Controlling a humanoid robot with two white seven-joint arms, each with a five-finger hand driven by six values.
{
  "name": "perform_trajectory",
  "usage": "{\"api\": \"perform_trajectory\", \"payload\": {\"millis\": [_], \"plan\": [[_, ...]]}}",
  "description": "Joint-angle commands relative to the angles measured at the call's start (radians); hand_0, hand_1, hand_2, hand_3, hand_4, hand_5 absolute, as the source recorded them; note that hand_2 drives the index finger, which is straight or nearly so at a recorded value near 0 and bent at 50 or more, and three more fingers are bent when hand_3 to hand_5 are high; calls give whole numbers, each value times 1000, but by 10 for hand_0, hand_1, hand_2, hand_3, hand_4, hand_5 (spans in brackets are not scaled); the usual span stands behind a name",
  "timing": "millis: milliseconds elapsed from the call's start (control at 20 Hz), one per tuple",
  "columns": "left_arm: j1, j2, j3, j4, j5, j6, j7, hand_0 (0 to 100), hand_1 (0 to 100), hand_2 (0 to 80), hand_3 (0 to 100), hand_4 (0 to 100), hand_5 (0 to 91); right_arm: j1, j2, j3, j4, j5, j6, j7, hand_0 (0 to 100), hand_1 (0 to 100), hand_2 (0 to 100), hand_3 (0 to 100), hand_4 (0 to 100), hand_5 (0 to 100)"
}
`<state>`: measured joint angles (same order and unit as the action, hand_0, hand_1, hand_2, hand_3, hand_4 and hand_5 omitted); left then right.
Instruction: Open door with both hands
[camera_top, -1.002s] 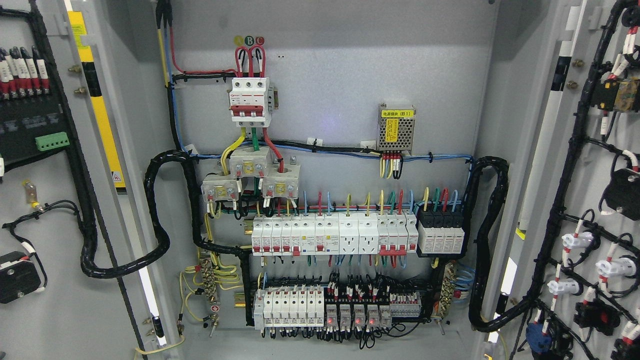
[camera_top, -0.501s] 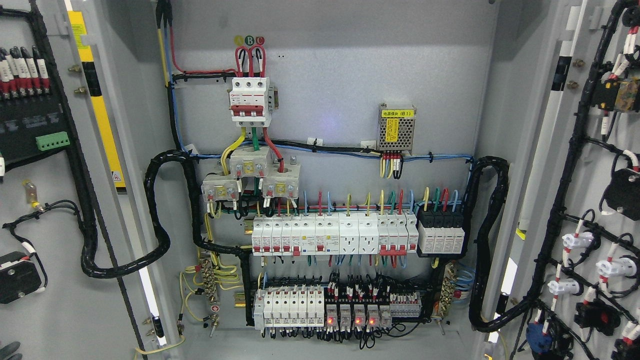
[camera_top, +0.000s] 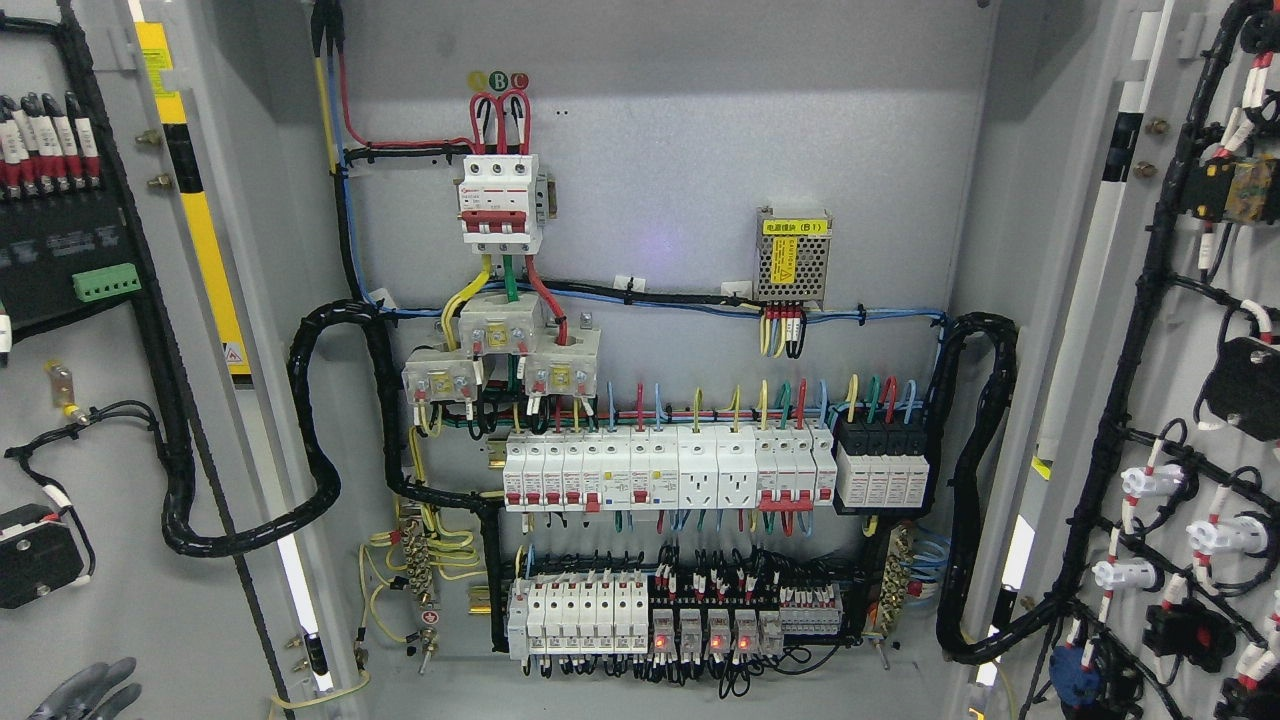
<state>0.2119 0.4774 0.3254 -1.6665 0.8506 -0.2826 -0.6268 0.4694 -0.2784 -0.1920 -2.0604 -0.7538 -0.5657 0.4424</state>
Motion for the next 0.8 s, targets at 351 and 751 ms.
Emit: {"api": "perform_trajectory", "payload": {"millis": [351,751], "plan": [[46,-281,-287,101,-412,3,91,120,556,0,0,0,0,-60,21,377,512,376,15,10,0,500,40,0,0,0],[-18,-421,-408,892,-421,-9,421,120,556,0,0,0,0,-100,125,401,1040,376,12,12,0,500,40,0,0,0]]}}
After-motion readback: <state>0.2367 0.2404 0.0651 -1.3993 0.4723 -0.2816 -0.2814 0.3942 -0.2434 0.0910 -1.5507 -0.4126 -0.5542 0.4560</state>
